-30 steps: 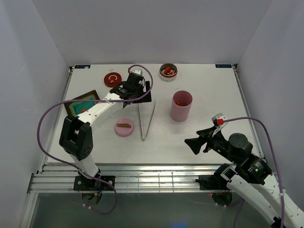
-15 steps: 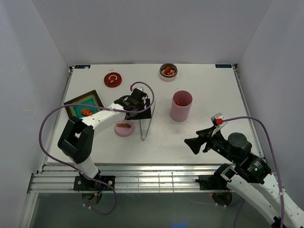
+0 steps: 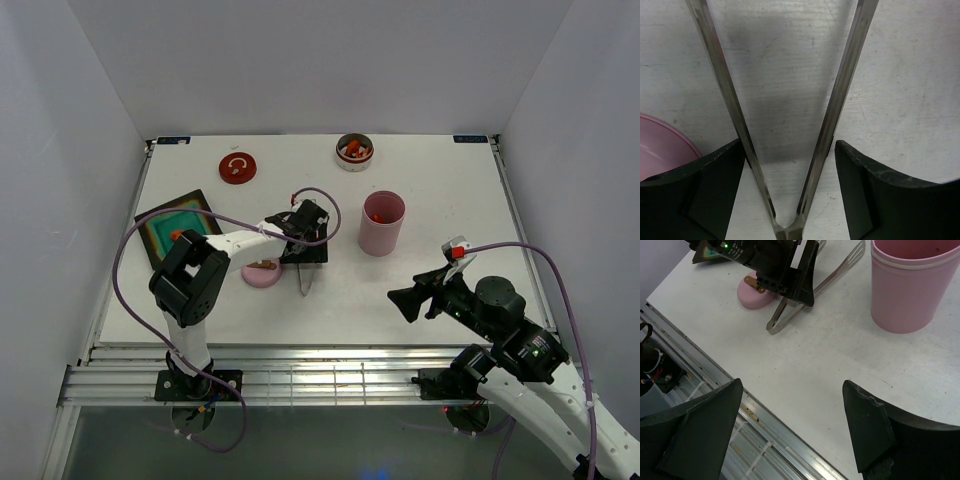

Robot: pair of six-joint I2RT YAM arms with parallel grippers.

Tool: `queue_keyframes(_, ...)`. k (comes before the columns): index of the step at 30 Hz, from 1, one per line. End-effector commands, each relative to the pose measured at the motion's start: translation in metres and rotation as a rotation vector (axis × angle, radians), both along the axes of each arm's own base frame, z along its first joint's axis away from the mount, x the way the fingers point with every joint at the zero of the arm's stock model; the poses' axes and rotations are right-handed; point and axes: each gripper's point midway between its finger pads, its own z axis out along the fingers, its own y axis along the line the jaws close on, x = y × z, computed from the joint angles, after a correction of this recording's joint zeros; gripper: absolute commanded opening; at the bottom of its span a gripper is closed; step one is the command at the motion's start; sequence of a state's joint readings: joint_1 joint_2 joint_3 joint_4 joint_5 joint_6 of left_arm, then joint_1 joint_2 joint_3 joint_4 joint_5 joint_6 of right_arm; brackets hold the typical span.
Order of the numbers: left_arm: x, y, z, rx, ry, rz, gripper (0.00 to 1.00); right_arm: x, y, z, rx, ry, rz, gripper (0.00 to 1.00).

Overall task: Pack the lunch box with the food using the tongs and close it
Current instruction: Pick up the clamp at the center of the board.

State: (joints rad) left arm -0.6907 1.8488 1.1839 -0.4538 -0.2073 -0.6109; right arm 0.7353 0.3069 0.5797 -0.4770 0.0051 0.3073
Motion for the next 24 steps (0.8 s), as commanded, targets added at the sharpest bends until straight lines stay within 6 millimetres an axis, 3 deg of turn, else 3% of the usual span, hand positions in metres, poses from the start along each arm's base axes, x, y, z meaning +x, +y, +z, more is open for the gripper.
queue_keyframes(1,0.013,-0.001,0.016,-0.003,-0.063,0.043,0.82,-0.001,-0.001,0.021,0.037,-0.046,-0.002,0.86)
queue_keyframes(6,0.012,0.001,0.007,0.025,-0.054,0.041,0.81,0.000,-0.002,0.022,0.044,-0.056,-0.007,0.86)
queue_keyframes(14,0.020,0.002,0.012,0.034,-0.109,0.032,0.78,0.000,0.000,0.020,0.039,-0.048,0.001,0.86)
queue_keyframes(24,0.024,0.002,0.000,0.061,-0.088,0.070,0.84,-0.002,-0.002,0.024,0.051,-0.060,0.001,0.86)
